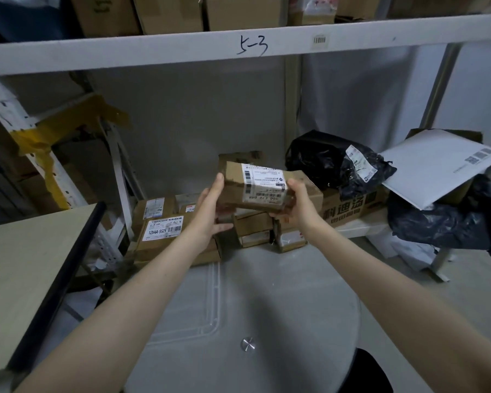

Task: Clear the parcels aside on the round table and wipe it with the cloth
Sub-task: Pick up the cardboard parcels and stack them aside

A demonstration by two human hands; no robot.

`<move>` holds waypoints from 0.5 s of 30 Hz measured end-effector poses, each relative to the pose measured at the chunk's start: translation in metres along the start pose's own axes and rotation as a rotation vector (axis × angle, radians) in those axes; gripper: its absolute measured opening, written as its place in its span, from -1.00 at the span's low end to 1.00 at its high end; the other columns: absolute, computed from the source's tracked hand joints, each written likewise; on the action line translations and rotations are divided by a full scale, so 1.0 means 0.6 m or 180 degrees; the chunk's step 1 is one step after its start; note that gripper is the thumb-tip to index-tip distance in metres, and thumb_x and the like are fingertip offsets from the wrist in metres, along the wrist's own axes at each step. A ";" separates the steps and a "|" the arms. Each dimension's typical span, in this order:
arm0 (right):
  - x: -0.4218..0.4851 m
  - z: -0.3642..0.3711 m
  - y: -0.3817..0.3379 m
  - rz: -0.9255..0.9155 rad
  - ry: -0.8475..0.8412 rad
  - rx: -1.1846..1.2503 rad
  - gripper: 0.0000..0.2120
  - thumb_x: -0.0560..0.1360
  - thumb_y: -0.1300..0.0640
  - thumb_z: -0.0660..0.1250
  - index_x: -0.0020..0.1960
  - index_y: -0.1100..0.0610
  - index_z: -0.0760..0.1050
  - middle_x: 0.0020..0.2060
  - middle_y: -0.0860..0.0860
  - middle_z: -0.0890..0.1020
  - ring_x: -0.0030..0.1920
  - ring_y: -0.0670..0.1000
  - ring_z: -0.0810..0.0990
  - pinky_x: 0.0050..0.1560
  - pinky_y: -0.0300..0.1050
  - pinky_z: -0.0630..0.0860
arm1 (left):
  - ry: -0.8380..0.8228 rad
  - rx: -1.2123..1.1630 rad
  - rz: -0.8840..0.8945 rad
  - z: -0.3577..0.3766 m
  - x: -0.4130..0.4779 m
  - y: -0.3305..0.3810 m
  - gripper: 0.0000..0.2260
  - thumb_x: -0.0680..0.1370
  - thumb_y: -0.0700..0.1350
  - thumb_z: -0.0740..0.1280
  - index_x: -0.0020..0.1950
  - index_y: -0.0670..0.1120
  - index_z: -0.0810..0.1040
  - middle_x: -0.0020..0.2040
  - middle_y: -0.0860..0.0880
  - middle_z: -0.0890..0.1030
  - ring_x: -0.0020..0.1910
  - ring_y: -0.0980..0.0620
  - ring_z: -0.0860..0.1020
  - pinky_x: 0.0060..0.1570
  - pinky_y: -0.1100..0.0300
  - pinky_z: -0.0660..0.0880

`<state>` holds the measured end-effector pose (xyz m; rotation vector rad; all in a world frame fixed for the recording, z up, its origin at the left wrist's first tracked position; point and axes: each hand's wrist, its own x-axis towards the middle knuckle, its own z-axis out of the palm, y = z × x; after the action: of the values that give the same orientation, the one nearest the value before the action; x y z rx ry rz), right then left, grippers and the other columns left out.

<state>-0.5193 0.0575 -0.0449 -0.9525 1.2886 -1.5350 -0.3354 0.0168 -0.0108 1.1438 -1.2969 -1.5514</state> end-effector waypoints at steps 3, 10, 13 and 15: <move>-0.020 -0.010 0.024 0.0302 -0.0325 -0.0303 -0.61 0.39 -0.14 0.12 0.04 0.07 0.51 -0.09 0.05 0.62 -0.13 0.04 0.54 -0.16 -0.08 0.44 | -0.0352 0.0388 -0.0414 -0.029 -0.007 -0.018 -0.23 0.20 0.46 0.36 0.29 0.08 0.45 0.16 -0.02 0.58 0.11 -0.04 0.56 -0.13 0.08 0.50; -0.029 -0.022 0.055 -0.0204 0.0406 -0.1524 -0.67 0.40 0.18 0.38 0.16 0.11 0.51 0.05 0.02 0.61 0.09 0.02 0.57 0.11 -0.06 0.51 | -0.0474 0.1591 -0.0845 -0.069 -0.019 -0.102 -0.52 0.31 -0.04 0.56 0.19 -0.04 0.52 0.02 -0.04 0.60 -0.11 0.05 0.55 -0.22 0.21 0.46; -0.010 -0.032 0.051 -0.0576 0.1697 -0.2491 -0.52 0.36 0.10 0.42 0.24 0.12 0.38 0.17 0.06 0.48 0.22 0.10 0.44 0.19 0.02 0.42 | -0.0110 0.2037 -0.0630 -0.076 -0.014 -0.143 -0.34 0.27 0.01 0.58 0.31 -0.09 0.45 0.19 -0.04 0.52 0.13 -0.01 0.53 0.03 0.18 0.50; 0.009 -0.038 0.056 -0.0304 0.1821 -0.2969 -0.20 0.31 -0.05 0.49 0.40 0.18 0.20 0.33 0.18 0.34 0.36 0.19 0.29 0.30 0.07 0.32 | 0.0015 0.2251 -0.0412 -0.068 -0.012 -0.165 -0.22 0.19 0.06 0.61 0.34 -0.09 0.43 0.27 -0.06 0.48 0.22 -0.04 0.49 0.21 0.13 0.46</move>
<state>-0.5370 0.0571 -0.0814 -1.1655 2.5180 -1.2951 -0.2964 0.0285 -0.1104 1.6808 -1.8717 -1.1890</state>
